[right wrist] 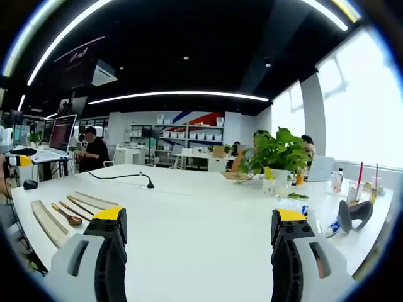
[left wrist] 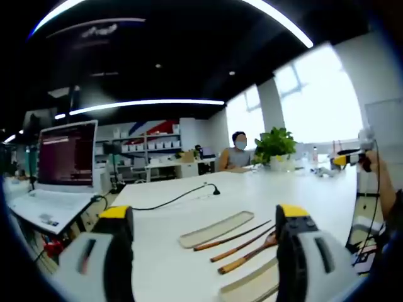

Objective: Arrange the utensils inside the cutlery case until each visible utensil rests in its matching compartment.

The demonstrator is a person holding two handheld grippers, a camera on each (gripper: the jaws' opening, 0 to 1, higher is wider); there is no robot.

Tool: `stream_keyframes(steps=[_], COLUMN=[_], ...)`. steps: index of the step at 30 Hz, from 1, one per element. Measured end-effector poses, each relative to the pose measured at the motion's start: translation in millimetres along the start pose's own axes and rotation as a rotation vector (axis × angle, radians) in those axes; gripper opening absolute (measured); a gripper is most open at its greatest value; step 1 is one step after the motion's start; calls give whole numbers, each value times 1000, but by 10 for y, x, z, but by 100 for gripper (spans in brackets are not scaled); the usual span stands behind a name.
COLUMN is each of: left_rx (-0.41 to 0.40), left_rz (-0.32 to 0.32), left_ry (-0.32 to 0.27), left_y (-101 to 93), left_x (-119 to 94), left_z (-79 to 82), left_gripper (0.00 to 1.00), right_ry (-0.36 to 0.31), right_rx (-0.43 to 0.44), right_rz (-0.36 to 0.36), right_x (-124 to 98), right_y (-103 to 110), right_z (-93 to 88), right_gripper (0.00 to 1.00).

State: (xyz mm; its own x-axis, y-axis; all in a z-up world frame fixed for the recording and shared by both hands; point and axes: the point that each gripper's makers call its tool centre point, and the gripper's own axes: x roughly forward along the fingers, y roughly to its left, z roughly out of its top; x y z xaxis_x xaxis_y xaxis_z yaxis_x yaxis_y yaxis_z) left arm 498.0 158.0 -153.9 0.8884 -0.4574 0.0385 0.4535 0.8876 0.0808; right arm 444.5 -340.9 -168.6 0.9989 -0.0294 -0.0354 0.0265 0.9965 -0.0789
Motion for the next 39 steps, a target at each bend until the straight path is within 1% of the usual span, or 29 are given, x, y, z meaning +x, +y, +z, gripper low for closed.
stream_keyframes(steps=[2, 3, 4, 8, 10, 14, 18, 23, 25, 30, 32, 35, 39], left_rx=[-1, -3, -3, -9, -14, -10, -3, -3, -4, 1, -1, -23, -32], left_rz=[-4, -2, -1, 11, 14, -1, -10, -5, -7, -22, -19, -19, -7], left_ry=[5, 9, 11, -2, 2, -10, 11, 10, 11, 10, 13, 21, 11], left_y=[-13, -12, -8, 30, 38, -20, -54, -59, -71, -122, -110, -83, -46], left_x=[1, -2, -5, -20, -21, -27, -25, -20, -13, -10, -8, -14, -35], left_z=[-17, -27, -31, -2, -8, 27, -10, -6, -3, 1, -7, -22, -4], left_gripper=[99, 99, 99, 99, 99, 99, 97, 97, 97, 97, 97, 97, 94], right_ry=[-9, -41, -52, -36, -35, -31, -36, -32, -39, -49, -58, -81, -87], right_rx=[4, 45, 61, 30, 27, 21, 22, 22, 2, -5, -1, -23, -17], right_rz=[-8, -40, -52, -49, -47, -37, -38, -41, -51, -52, -41, -34, -17], right_x=[-6, -8, -14, -10, -3, 4, -1, -10, -19, -28, -24, -21, -19], right_y=[-13, -66, -98, -116, -109, -86, -94, -107, -128, -131, -112, -77, -23], right_z=[15, 60, 74, 57, 54, 49, 58, 45, 66, 88, 101, 153, 165], right_gripper=[99, 99, 99, 99, 99, 99, 99, 99, 99, 99, 99, 99, 99])
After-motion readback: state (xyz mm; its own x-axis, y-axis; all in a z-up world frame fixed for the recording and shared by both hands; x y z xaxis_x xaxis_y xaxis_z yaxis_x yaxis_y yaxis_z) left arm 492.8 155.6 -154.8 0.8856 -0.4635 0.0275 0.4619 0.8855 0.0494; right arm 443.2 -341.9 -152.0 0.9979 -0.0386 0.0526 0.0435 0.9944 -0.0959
